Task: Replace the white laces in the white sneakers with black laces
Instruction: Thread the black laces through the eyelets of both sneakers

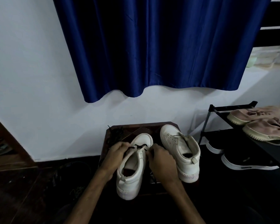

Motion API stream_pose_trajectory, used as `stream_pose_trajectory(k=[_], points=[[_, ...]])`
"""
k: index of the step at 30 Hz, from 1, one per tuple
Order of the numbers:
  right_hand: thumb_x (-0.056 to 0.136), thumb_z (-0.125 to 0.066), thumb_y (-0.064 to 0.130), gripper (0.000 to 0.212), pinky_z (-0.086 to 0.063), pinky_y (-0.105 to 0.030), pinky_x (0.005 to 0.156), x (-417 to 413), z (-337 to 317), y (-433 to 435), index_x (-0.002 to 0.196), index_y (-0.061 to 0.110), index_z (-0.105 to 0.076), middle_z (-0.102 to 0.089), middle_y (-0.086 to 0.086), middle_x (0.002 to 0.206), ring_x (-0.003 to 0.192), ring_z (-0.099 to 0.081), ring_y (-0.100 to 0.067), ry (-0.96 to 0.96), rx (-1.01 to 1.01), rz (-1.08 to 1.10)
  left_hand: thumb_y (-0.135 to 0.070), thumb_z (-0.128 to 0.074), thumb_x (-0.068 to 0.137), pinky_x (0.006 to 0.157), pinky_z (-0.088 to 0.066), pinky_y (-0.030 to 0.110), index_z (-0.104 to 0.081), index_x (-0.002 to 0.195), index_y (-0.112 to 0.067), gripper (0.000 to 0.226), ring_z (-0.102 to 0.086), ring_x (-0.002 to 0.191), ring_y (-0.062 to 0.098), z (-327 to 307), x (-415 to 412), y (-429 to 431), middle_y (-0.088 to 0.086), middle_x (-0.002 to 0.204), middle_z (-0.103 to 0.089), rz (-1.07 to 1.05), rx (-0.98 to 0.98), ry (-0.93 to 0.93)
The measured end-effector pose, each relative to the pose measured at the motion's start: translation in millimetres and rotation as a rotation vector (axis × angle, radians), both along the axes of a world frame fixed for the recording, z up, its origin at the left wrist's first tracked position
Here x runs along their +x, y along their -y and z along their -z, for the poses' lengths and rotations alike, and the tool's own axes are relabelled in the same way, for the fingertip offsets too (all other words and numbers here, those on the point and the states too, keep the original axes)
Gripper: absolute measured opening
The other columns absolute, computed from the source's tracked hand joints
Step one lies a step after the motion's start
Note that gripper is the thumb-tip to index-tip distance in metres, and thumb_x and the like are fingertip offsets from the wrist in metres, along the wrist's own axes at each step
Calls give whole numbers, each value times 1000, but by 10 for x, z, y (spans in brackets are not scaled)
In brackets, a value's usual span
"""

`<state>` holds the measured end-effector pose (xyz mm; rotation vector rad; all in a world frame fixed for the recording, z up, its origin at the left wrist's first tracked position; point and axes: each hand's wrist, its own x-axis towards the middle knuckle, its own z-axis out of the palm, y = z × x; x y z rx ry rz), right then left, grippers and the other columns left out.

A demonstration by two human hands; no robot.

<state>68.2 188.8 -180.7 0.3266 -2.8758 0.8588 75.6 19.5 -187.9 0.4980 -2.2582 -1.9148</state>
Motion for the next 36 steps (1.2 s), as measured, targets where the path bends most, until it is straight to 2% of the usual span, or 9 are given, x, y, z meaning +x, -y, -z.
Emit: stream_pose_trajectory(k=[4, 10, 15, 20, 22, 24, 27, 31, 36], points=[[95, -46, 29, 18, -44, -39, 73, -68, 10, 104, 100, 13, -52, -63, -7, 105, 96, -62, -32, -19, -53, 25, -10, -67, 87, 79, -52, 30, -74, 81, -16, 10, -68, 85, 14, 74, 78, -86, -1, 84, -74, -91, -10, -12], [92, -53, 30, 23, -45, -40, 71, -336, -35, 120, 98, 8, -52, -68, -13, 97, 93, -63, -36, 5, -61, 34, -17, -73, 82, 75, -53, 32, -73, 78, -16, 4, -65, 81, 13, 103, -83, -229, -3, 83, -72, -276, -320, -17], [89, -60, 34, 29, -49, -41, 70, -287, 17, 92, 95, 10, -46, -67, -12, 91, 86, -64, -37, 23, -97, 66, -15, -56, 96, 70, -49, 29, -69, 86, -7, 18, -63, 80, 19, 163, -67, -202, 7, 85, -69, -313, -58, -19], [94, -52, 31, 22, -48, -38, 72, -254, -56, 46, 104, 11, -49, -69, -11, 100, 95, -65, -35, 29, 34, 75, -18, -61, 92, 78, -55, 39, -65, 82, -14, 12, -66, 80, 21, 162, -45, -191, 3, 82, -70, -312, -83, -60], [93, -51, 26, 22, -44, -36, 72, -237, -153, 1, 108, 10, -50, -69, -12, 101, 98, -64, -35, 23, 3, 51, -15, -62, 92, 70, -55, 28, -66, 84, -10, 10, -67, 75, 18, 112, -43, -159, 3, 81, -70, -250, -71, -64], [92, -54, 23, 21, -42, -35, 74, -275, -261, -25, 110, 12, -52, -69, -10, 101, 100, -62, -32, 31, -93, 38, -9, -59, 94, 56, -49, 14, -63, 90, -5, 6, -62, 67, 14, -24, -31, -141, 4, 79, -67, -214, -18, -86], [88, -58, 25, 13, -53, -39, 78, -387, -497, -24, 100, 21, -56, -71, -6, 88, 82, -65, -27, 179, -379, 20, -9, -54, 97, 48, -48, 21, -58, 101, -7, 6, -51, 55, 11, -341, -35, -46, 4, 74, -60, -151, 110, -107], [97, -54, 6, 15, -51, -28, 48, -483, -1061, -118, 111, 4, -56, -64, -10, 74, 47, -54, -12, 324, -787, -70, -10, -51, 98, 50, -48, 27, -58, 109, -7, 13, -52, 59, 12, -883, -47, 119, 5, 80, -63, -85, 99, -184], [96, -52, 2, 17, -61, -32, 69, -491, -1803, -319, 109, 8, -61, -70, -2, 81, 63, -59, -9, 277, -1040, -243, -6, -50, 98, 54, -51, 29, -59, 107, -9, 12, -56, 64, 10, -1419, 43, 238, 4, 87, -69, -13, 88, -362]])
